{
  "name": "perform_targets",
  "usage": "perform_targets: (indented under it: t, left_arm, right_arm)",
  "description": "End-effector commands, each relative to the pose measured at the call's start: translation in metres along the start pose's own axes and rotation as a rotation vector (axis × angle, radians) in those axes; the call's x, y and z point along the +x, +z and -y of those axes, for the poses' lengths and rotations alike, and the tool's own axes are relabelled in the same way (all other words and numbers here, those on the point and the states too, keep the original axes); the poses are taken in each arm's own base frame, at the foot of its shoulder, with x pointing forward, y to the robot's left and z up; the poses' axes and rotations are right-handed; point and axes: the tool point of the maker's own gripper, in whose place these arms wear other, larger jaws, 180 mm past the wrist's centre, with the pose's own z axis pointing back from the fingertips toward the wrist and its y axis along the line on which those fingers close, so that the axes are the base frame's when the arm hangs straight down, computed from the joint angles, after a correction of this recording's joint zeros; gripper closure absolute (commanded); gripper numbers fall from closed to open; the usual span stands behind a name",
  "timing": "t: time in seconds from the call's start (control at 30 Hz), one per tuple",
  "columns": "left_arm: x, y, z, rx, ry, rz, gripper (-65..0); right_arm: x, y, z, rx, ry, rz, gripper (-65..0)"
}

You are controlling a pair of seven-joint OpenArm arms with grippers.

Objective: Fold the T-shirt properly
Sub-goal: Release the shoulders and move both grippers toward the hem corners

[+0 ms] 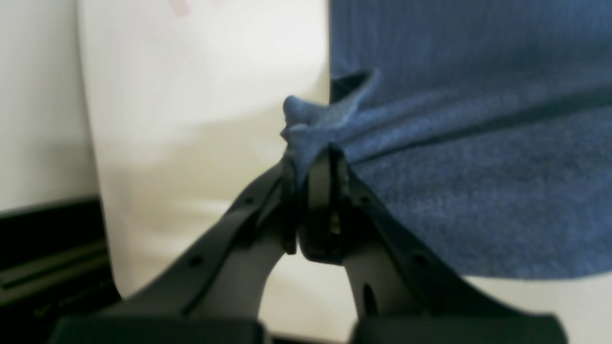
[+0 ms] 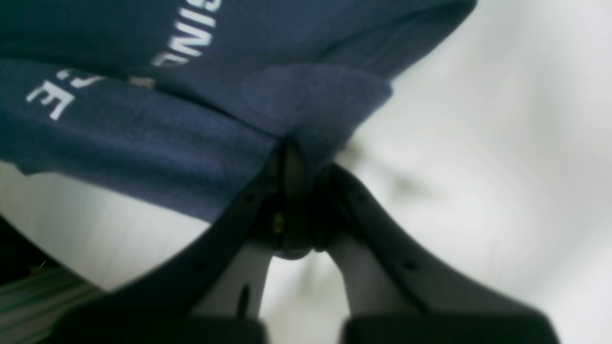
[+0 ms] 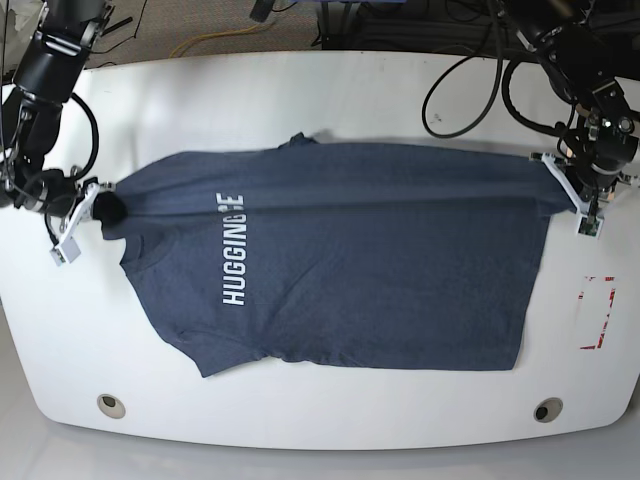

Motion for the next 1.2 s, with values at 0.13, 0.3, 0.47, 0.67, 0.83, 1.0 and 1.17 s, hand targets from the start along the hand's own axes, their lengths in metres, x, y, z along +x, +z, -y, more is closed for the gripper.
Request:
perform_targets:
  t: [0.13,0.3,0.47,0.67,0.83,1.0,1.17]
  left_arm:
    - [-0.032,0.006,-0.009,0.03,-0.01,-0.056,0.0]
    - [-0.056,0.009,-0.004,0.017,-0.016,-0.061,0.0]
    - [-0.075,0.011,0.009,-0.022,-0.036,-0.094,0.0]
    - [-0.095,0.015,0.017,-0.057,-0.089,-0.144,0.0]
    - [-0.101,0.015,0.018,-0.061,-0.091,-0.16,-11.7]
    - [-0.1,0.014,0.019,-0.067,-0.089,-0.155,-43.1]
    - [-0.096,0.013,0.02,-0.07,-0.093,-0.148,-51.2]
  right_arm:
    - [-0.037,0.008,0.008,-0.029,-0.046,-0.037,0.0]
    - [-0.06,0.014,0.002,-0.042,-0.053,-0.054,0.0]
    - [-0.073,0.014,-0.006,-0.042,-0.05,-0.067,-1.0]
    - [-0.083,0.01,-0.012,-0.027,-0.068,-0.079,-24.3]
    - [-0.076,0.012,-0.008,-0.037,-0.075,-0.041,-42.3]
    - [-0.042,0.012,-0.001,-0.066,-0.046,0.052,-52.2]
    - [-0.008,0.002,0.011,-0.141,-0.019,0.075,-57.4]
